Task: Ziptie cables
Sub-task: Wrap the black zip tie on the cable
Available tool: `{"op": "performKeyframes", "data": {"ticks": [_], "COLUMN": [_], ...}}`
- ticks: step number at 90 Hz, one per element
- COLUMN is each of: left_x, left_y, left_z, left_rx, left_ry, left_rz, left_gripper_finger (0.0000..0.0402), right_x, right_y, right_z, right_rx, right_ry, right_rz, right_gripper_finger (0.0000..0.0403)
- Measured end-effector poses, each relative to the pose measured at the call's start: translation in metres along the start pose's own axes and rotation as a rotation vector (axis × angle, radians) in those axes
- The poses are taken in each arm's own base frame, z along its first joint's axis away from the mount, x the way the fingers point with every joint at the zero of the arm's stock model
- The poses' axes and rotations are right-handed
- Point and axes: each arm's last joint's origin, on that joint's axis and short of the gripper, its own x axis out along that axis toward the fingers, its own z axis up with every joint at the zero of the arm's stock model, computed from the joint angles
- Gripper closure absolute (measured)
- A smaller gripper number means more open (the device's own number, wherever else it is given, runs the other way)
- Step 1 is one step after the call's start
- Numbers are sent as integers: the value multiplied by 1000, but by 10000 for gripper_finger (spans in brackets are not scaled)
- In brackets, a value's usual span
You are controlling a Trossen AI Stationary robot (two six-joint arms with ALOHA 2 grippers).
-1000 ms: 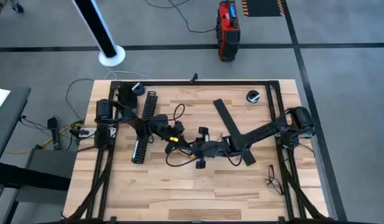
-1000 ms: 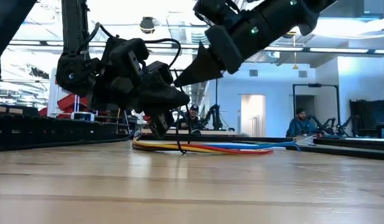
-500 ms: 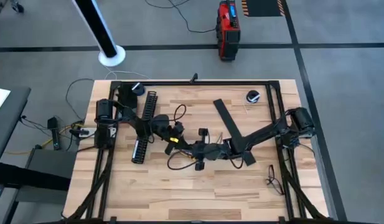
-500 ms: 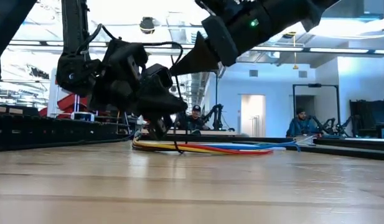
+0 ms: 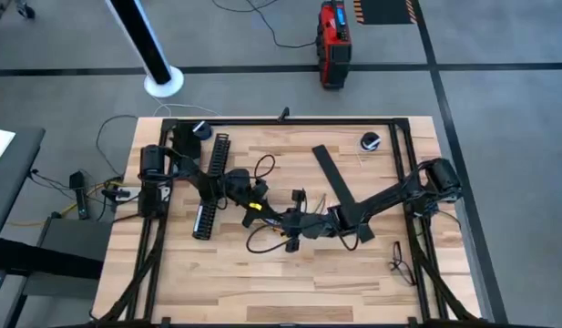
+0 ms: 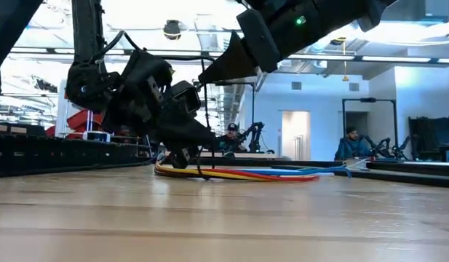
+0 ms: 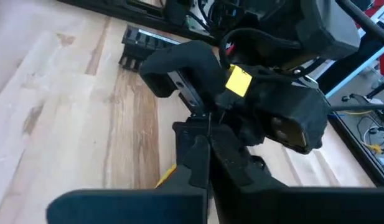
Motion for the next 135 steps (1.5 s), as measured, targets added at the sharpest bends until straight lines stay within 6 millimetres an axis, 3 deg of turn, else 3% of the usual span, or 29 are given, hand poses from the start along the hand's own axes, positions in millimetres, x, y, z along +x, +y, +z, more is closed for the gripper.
{"op": "performKeyframes", "data": {"ticks": [9,30,64,82,110,135], "left_x": [5,13,13,13,20,19], "left_y": [-10,-19,-19,-19,-29,-21], "left_z": [-1,-6,-5,-5,-14,-15], "left_rx": [29,74,78,79,63,16], "left_ry": [16,28,6,6,66,52], "left_rz": [-96,-108,-76,-77,-132,15], "left_gripper_finger": [401,394,288,251,244,243], "right_x": [0,0,0,0,0,0], "right_y": [0,0,0,0,0,1], "right_z": [0,-1,-1,-2,-3,-4], "right_rx": [1,-4,-7,-12,-17,-22], "right_ry": [-1,8,13,20,26,35], "right_rz": [0,1,2,3,5,7], "right_gripper_finger": [403,403,403,403,403,403]}}
